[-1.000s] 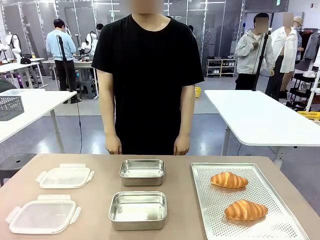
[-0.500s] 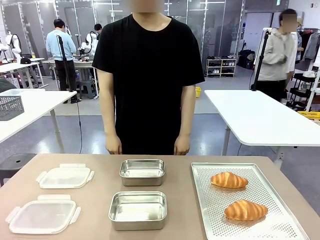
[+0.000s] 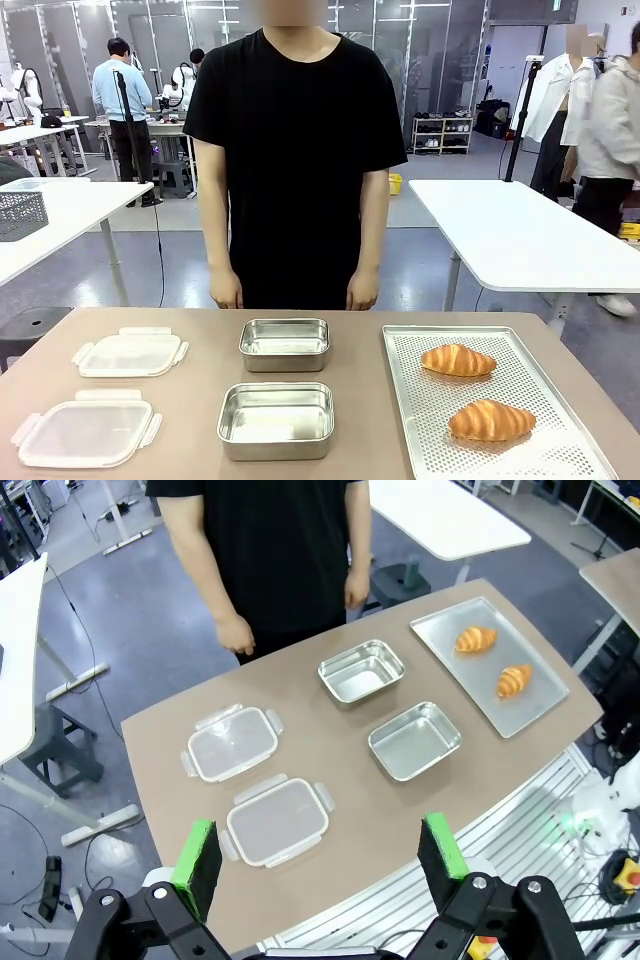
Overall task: Place the bread into the airtight container.
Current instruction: Pick up a Butter Roll and place it into an empty Airtight Container.
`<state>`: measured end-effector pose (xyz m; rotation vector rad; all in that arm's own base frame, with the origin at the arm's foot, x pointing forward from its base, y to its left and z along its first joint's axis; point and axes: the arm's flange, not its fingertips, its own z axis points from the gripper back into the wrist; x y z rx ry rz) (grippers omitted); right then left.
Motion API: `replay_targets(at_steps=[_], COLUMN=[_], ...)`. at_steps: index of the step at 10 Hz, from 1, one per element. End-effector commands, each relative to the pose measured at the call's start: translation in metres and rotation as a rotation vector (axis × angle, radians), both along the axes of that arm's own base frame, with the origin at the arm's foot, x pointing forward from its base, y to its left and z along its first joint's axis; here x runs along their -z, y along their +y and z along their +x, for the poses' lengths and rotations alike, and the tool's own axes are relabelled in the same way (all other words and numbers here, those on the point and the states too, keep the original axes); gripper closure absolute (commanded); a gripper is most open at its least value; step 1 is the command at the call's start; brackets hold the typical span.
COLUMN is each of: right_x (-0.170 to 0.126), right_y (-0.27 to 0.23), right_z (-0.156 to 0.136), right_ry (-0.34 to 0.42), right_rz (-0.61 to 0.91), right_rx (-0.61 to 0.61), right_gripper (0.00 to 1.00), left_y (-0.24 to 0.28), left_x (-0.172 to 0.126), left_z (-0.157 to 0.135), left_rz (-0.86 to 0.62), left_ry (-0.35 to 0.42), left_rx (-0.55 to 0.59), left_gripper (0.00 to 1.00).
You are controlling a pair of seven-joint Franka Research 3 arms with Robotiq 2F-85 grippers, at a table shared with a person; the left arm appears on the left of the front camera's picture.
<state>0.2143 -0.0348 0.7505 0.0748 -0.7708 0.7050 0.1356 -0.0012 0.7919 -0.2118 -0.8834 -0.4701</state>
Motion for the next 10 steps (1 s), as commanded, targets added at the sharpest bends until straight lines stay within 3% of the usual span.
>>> replay_targets(at_steps=[1, 7, 8, 10], right_x=[0.0, 0.0, -0.026, 0.002], right_y=[0.0, 0.0, 0.008, 0.031], right_z=[0.0, 0.0, -0.017, 0.006], right_ry=[-0.003, 0.0, -0.007, 0.144], right_rz=[0.001, 0.0, -0.124, -0.371], right_rx=[0.001, 0.0, -0.141, -0.32], right_gripper=[0.0, 0.0, 0.0, 0.0], left_y=[-0.002, -0.002, -0.002, -0.002], left_x=[-0.001, -0.001, -0.001, -0.001], left_z=[-0.002, -0.002, -0.002, -0.002], left_rz=[-0.001, -0.001, -0.001, -0.001], left_ry=[-0.008, -0.008, -0.008, -0.008], left_rx=[0.004, 0.004, 0.004, 0.004], left_gripper=[0.0, 0.0, 0.0, 0.0])
